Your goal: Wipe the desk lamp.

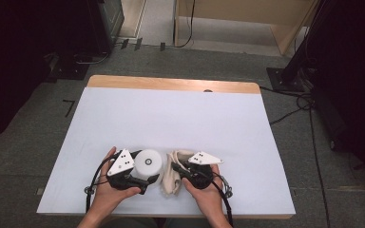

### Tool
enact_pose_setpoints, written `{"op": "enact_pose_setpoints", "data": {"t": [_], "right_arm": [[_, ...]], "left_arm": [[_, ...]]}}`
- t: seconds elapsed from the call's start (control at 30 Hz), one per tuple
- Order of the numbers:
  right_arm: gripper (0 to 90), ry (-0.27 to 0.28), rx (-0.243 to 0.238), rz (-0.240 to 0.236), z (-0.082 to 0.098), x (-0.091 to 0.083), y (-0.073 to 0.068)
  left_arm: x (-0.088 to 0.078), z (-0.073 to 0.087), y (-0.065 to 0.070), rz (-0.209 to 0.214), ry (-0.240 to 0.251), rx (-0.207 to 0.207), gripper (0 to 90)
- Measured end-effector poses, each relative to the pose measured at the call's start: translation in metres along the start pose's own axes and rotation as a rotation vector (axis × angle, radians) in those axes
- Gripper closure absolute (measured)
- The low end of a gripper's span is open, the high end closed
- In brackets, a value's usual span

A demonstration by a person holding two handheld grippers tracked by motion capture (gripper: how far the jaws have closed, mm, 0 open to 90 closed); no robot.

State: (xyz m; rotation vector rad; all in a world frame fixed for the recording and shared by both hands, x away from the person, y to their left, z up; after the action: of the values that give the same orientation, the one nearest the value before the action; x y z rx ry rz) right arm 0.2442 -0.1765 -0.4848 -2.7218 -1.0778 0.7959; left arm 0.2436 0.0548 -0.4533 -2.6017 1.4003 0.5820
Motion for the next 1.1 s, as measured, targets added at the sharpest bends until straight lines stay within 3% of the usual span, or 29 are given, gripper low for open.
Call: {"op": "enact_pose_setpoints", "data": {"t": [0.13, 0.2, 0.23, 0.27, 0.33, 0.53, 0.57, 0.63, 0.67, 0.7, 0.77, 0.8, 0.87, 0.97, 1.1], "right_arm": [[79.3, 0.006, -0.002, 0.004, -0.001, -0.002, 0.003], [79.3, 0.006, 0.003, 0.006, -0.002, -0.002, 0.003], [79.3, 0.006, 0.003, 0.006, -0.002, -0.002, 0.003], [79.2, 0.004, -0.002, 0.005, -0.001, -0.002, 0.003], [79.3, 0.004, -0.003, 0.005, -0.001, -0.002, 0.003], [79.3, -0.001, -0.003, -0.001, -0.001, -0.001, 0.002], [79.3, -0.001, -0.004, -0.003, -0.001, -0.001, 0.002], [79.3, 0.0, -0.004, -0.005, -0.001, -0.002, 0.002], [79.3, 0.0, -0.004, -0.005, -0.001, -0.002, 0.002], [79.3, 0.004, -0.001, -0.004, -0.002, -0.002, 0.002], [79.3, 0.004, 0.001, -0.004, -0.002, -0.002, 0.002], [79.3, 0.004, -0.002, -0.007, -0.002, -0.003, 0.002], [79.3, 0.009, -0.01, -0.012, -0.003, -0.002, 0.001], [79.1, 0.007, -0.009, -0.019, -0.002, -0.002, 0.0], [79.0, 0.005, -0.01, -0.023, -0.002, -0.001, -0.002]], "left_arm": [[0.002, -0.003, 0.007, -0.048, 0.011, -0.03, 2.0], [0.005, -0.004, 0.013, -0.106, 0.0, -0.051, 1.4], [0.005, -0.004, 0.013, -0.106, 0.0, -0.051, 1.5], [0.005, -0.004, 0.016, -0.141, -0.002, -0.054, 4.0], [0.004, -0.004, 0.016, -0.15, -0.001, -0.042, 7.8], [0.003, -0.005, 0.014, -0.097, -0.014, -0.009, 8.5], [0.002, -0.006, 0.009, -0.036, -0.022, 0.015, 8.5], [0.0, -0.005, 0.003, 0.031, -0.019, 0.035, 8.6], [0.0, -0.005, 0.003, 0.031, -0.019, 0.035, 8.7], [-0.002, -0.004, -0.004, 0.067, -0.003, 0.039, 8.7], [-0.004, -0.003, -0.007, 0.075, -0.001, 0.053, 8.7], [-0.006, -0.002, -0.01, 0.09, -0.005, 0.095, 8.7], [-0.007, -0.002, -0.011, 0.104, -0.003, 0.1, 8.7], [-0.007, -0.001, -0.012, 0.112, -0.001, 0.093, 8.6], [-0.007, 0.0, -0.011, 0.075, 0.016, 0.052, 7.8]]}}
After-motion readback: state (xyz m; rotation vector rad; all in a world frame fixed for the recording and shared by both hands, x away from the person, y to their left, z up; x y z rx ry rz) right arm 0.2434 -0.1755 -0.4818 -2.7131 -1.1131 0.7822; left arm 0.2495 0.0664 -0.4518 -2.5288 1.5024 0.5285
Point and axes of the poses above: each handheld gripper's, and its own axes: x roughly forward along the jaws, z roughly out of its underside, y roughly to its right, the point moved 2 cm from there along x, roughly forward along the jaws, and after that the axes turned 4 degrees about y, right-handed, at the moved point
